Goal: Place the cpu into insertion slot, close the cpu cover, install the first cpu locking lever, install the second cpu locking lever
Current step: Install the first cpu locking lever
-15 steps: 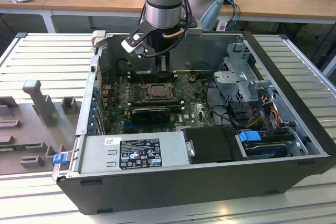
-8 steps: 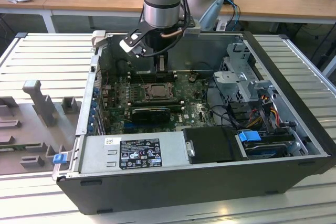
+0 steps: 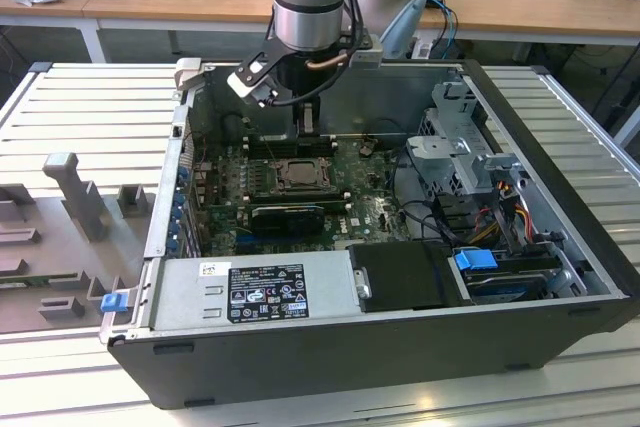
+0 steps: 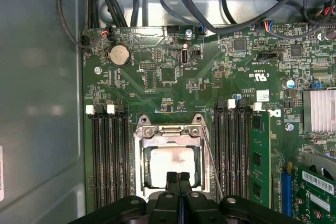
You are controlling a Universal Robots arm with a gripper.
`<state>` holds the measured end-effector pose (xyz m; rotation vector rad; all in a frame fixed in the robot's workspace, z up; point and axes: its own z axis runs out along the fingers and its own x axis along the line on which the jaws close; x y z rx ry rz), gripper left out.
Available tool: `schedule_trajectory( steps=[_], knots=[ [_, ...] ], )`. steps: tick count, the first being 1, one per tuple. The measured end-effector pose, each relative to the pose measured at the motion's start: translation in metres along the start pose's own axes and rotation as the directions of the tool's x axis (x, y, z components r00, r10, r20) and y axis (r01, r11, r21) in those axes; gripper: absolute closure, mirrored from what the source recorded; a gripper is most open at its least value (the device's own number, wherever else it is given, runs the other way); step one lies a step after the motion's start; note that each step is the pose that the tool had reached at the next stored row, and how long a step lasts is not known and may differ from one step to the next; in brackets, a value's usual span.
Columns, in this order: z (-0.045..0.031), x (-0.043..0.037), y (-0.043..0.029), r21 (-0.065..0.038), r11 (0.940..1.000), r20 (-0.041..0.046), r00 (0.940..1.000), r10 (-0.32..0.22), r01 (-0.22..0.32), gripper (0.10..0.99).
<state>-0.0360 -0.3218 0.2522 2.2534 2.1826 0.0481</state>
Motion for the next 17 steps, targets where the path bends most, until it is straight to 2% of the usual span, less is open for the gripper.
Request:
schedule_trajectory(
  steps=[17],
  knots=[
    [-0.0028, 0.0000, 0.0001, 0.000, 1.0000, 0.0000, 1.0000, 0.000, 0.000, 0.980]
  ],
)
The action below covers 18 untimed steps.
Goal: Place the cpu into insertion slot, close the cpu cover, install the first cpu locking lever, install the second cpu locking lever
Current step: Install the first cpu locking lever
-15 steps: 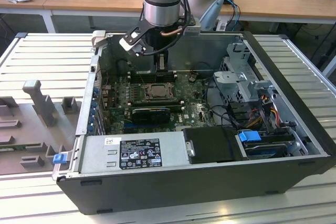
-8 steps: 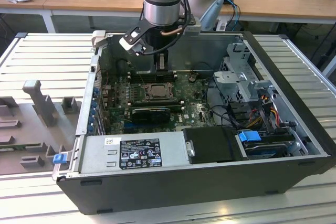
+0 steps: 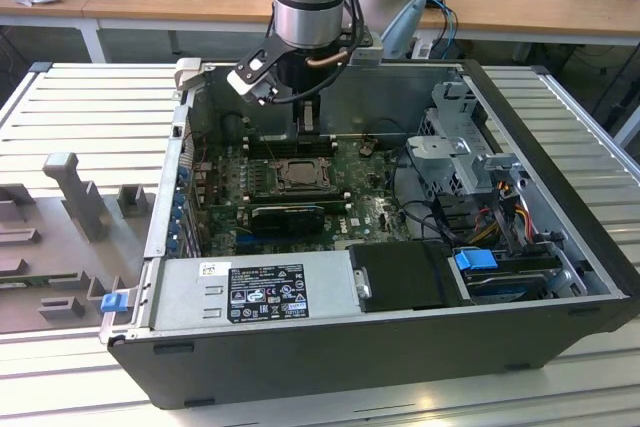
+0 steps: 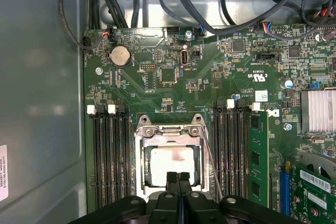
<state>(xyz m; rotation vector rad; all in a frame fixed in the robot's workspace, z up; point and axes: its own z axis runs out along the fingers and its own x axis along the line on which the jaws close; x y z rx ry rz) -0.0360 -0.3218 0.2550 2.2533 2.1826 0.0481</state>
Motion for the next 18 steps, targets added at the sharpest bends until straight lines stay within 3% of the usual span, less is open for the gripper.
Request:
schedule_trajectory(
  steps=[18],
  knots=[
    [-0.0010, 0.0000, 0.0000, 0.000, 1.0000, 0.0000, 1.0000, 0.000, 0.000, 0.980]
  ],
)
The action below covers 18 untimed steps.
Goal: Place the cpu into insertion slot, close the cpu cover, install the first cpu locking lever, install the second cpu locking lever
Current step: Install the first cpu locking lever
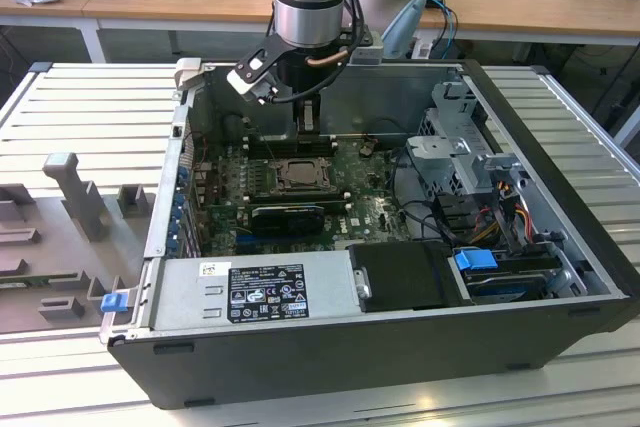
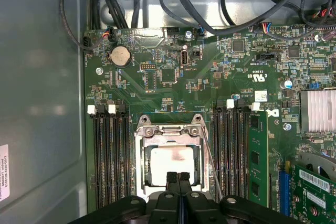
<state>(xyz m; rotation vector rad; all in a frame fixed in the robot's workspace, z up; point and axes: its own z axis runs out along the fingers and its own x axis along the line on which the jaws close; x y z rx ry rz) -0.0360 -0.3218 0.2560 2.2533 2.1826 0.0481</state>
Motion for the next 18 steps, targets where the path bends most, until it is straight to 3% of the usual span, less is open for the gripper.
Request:
schedule_trajectory(
  steps=[5, 11, 15, 18],
  knots=[
    [-0.0012, 0.0000, 0.0000, 0.000, 1.0000, 0.0000, 1.0000, 0.000, 0.000, 0.980],
    [-0.0119, 0.0002, 0.0003, 0.000, 1.0000, 0.0000, 1.0000, 0.000, 0.000, 0.980],
    [-0.0134, 0.0003, 0.0003, 0.000, 1.0000, -0.0003, 1.0000, -0.001, 0.001, 0.980],
    [-0.0134, 0.0003, 0.0003, 0.001, 0.9989, -0.0011, 0.9989, -0.047, 0.047, 0.980]
  ],
)
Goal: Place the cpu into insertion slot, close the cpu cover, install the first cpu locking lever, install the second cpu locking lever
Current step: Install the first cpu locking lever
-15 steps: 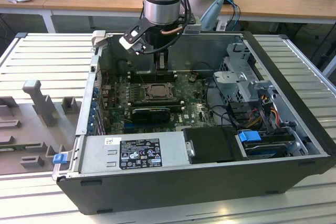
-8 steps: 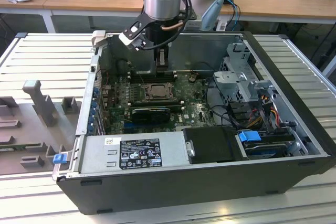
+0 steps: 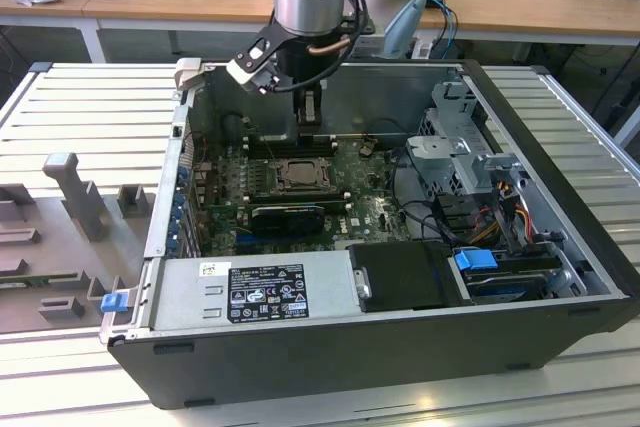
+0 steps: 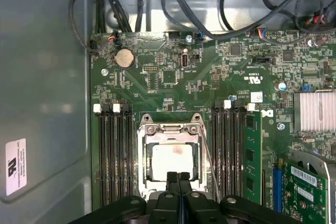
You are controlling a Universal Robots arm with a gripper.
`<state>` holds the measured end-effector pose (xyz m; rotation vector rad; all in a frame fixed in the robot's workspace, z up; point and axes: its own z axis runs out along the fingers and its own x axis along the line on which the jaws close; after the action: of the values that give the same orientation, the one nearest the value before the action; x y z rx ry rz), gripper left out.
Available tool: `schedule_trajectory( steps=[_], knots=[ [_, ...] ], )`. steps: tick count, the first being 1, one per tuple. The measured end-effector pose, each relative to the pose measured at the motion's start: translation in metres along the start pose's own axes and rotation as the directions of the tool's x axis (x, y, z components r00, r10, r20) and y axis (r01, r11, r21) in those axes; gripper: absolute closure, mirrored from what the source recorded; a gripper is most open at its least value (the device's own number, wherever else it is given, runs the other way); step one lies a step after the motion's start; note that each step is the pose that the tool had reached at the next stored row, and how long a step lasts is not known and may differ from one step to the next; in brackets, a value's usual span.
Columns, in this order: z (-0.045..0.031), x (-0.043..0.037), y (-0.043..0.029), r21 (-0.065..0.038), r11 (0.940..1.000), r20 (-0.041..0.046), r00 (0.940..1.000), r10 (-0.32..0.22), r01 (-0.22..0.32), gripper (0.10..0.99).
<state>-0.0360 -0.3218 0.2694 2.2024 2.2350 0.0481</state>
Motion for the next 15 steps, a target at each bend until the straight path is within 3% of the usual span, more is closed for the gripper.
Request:
schedule_trajectory(
  steps=[5, 11, 15],
  knots=[
    [0.0011, -0.0001, -0.0001, 0.005, 0.9922, 0.0009, 0.9922, -0.124, 0.124, 0.980],
    [-0.0017, 0.0001, 0.0000, 0.007, 0.9715, -0.0023, 0.9715, -0.237, 0.237, 0.980],
    [-0.0064, 0.0002, 0.0003, 0.007, 0.9626, -0.0041, 0.9626, -0.271, 0.271, 0.980]
  ],
)
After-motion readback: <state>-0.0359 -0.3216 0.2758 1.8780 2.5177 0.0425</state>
